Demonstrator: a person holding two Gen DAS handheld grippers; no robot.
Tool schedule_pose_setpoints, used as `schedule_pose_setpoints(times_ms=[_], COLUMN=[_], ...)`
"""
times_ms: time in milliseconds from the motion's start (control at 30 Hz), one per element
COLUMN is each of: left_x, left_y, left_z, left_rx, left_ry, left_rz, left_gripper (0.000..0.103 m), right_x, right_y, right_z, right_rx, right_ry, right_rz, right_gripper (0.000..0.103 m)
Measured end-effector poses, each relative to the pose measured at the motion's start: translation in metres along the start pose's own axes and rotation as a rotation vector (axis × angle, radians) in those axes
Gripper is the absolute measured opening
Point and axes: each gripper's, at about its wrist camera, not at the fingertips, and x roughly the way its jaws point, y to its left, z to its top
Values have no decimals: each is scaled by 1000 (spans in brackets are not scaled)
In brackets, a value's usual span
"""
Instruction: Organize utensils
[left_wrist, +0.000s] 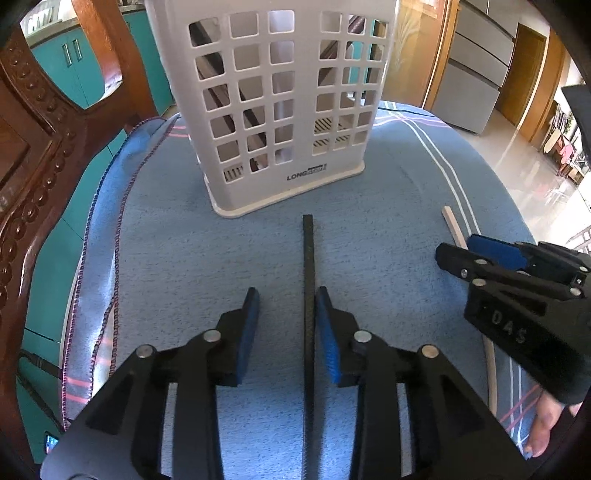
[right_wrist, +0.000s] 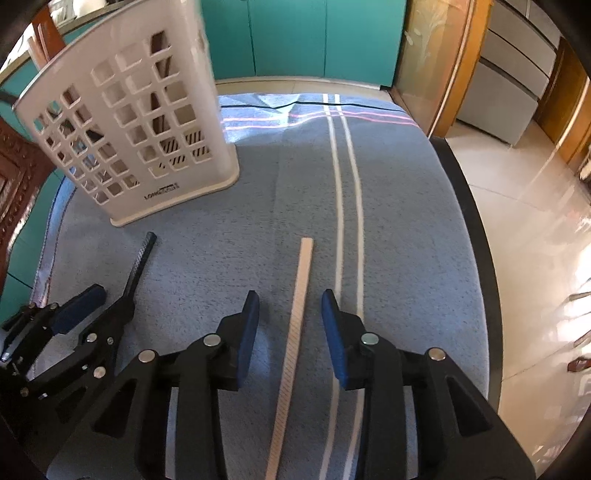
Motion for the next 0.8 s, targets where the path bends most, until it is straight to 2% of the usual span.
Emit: schedule_pose_setpoints(times_ms=[67, 100, 267, 400, 533, 800], left_x=[0, 0, 1, 0, 0, 1], left_y=[1, 3, 12, 12, 11, 4], left_z=[-1, -1, 1, 1, -1, 0], left_rx=[0, -2, -17, -14, -10, -7], left_ry=[1, 3, 12, 12, 8, 6], left_rz=[-1, 1, 15, 23, 35, 48], left_gripper=[33, 33, 33, 33, 39, 42], right_x=[0, -1, -7, -12, -15, -13], right_y=[4, 5, 2, 0, 7, 11], right_z=[-1, -2, -11, -13, -13, -18], right_rx=[-16, -12, -16, -25, -34, -51], right_ry=[-4, 4, 40, 22, 14, 24], right_rz=[-1, 21, 61, 53, 45, 30], right_gripper=[8, 8, 7, 8, 13, 24])
